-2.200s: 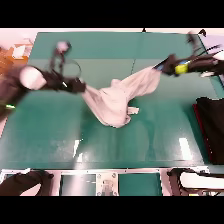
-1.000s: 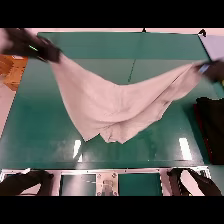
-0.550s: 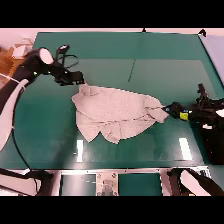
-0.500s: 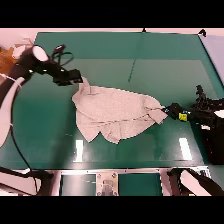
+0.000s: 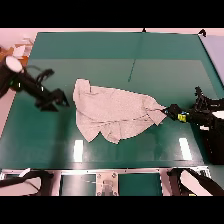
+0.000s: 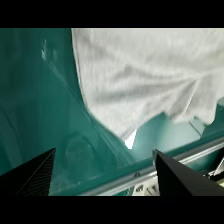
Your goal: Fold the shirts.
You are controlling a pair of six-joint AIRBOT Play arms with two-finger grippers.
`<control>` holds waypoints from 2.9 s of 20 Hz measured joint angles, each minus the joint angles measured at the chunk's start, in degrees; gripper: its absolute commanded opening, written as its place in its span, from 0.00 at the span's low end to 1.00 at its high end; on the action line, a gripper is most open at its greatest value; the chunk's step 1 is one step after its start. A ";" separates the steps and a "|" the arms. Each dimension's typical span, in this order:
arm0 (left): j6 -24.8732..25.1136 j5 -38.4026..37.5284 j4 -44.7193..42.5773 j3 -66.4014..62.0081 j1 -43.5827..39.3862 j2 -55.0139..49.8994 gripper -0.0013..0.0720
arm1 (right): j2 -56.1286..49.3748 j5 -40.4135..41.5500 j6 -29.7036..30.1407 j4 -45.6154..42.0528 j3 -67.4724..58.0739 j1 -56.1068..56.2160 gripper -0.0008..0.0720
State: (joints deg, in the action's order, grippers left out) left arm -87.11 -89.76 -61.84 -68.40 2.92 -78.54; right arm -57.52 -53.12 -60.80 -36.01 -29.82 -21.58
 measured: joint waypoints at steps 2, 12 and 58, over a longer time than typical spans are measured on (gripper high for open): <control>-0.37 2.47 1.18 10.10 0.13 5.97 0.99 | 0.00 -0.17 0.02 -0.11 0.00 0.00 0.03; 0.72 26.82 18.88 41.88 -9.14 16.06 0.98 | 0.00 -0.44 0.04 -0.20 0.00 0.00 0.03; 7.69 17.29 8.28 -43.17 11.30 27.12 0.04 | 3.89 -14.88 -16.65 -1.44 -81.18 -14.16 0.03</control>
State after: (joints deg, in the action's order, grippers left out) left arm -79.42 -72.47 -53.56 -111.57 14.22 -51.42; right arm -53.63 -68.01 -77.45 -37.45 -111.00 -35.75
